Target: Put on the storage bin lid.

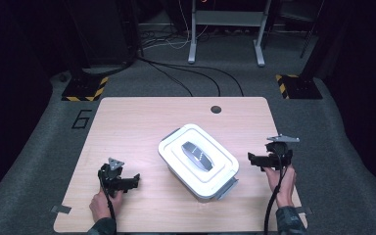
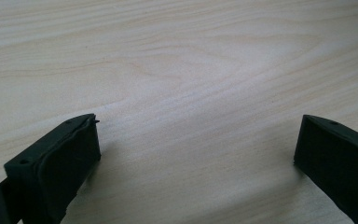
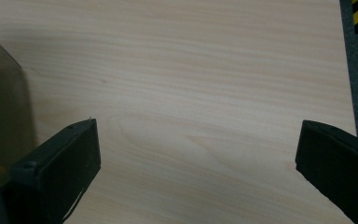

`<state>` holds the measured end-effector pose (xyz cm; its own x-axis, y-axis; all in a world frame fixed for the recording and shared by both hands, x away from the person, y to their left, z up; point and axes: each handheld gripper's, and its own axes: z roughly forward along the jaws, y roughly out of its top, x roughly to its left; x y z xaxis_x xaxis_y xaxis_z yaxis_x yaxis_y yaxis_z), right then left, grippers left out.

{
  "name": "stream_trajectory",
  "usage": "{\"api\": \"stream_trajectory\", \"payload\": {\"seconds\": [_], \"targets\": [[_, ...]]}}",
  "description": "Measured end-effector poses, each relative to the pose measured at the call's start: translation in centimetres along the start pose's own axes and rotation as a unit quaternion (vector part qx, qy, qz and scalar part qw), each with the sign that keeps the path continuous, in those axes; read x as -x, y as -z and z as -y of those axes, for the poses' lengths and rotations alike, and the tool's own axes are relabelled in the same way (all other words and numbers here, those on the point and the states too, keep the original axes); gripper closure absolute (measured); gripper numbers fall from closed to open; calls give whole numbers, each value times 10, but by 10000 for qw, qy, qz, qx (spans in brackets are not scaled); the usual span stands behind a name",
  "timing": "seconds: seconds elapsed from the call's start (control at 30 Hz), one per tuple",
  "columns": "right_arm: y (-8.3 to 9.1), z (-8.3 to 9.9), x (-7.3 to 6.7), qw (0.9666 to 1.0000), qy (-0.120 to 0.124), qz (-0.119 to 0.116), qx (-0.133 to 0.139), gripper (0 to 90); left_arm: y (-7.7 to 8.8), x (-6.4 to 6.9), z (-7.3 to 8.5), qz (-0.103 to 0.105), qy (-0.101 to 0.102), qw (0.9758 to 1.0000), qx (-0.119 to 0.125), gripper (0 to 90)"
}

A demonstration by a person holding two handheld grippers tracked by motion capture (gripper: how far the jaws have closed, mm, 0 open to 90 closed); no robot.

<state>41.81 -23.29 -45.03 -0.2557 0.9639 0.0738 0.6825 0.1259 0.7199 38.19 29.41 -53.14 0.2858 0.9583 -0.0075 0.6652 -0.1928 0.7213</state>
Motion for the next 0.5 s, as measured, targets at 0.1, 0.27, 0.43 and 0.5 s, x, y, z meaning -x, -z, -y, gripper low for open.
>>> {"api": "stream_trajectory", "payload": {"seconds": [0.1,0.27,0.43,0.5], "targets": [[-11,14,3,9999,-66,-24,-143,0,0,0,0,0,0,10000,0,0],[-28,39,1,9995,-25,-16,-311,0,0,0,0,-1,-1,10000,0,0],[-40,58,-6,9991,34,14,-428,0,0,0,0,-1,-5,10000,0,0],[-42,63,-9,9991,187,168,-337,0,0,0,0,0,1,10000,1,0]]}}
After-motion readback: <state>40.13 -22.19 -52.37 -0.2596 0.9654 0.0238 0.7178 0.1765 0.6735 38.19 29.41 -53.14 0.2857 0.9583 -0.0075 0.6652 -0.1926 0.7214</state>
